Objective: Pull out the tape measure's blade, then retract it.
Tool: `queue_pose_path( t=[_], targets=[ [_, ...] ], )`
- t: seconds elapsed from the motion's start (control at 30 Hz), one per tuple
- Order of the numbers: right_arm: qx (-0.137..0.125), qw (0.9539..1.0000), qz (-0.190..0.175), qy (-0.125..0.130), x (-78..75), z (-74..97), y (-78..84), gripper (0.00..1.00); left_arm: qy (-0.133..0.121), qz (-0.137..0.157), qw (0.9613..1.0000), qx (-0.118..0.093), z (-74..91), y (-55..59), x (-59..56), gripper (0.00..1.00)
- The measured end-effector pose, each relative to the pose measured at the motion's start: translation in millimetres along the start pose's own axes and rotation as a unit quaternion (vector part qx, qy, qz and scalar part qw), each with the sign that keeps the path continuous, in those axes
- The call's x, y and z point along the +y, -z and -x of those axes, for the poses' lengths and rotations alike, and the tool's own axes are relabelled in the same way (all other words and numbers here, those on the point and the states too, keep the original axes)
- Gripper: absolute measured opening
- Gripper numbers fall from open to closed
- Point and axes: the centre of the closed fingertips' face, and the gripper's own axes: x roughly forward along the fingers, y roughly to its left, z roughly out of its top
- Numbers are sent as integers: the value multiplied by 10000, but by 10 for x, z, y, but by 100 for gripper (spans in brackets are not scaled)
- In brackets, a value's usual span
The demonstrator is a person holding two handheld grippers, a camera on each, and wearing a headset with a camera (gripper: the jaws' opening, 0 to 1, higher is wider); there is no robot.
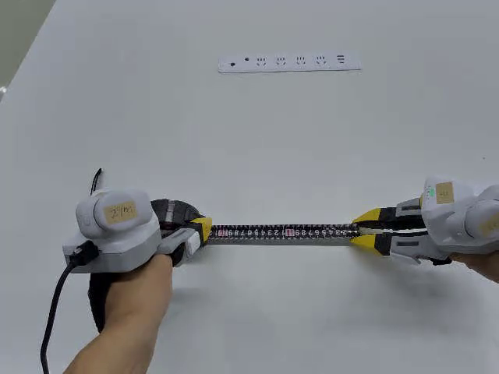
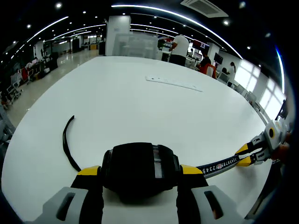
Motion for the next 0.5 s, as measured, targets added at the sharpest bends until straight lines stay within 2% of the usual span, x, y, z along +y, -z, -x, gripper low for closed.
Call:
queue_pose_path(
  t=[0.5],
  targets=[
    [-8, 10000, -31, -37, 16, -34, -37, 11, 41, 21, 10000, 12, 26, -2, -12, 60]
  ],
)
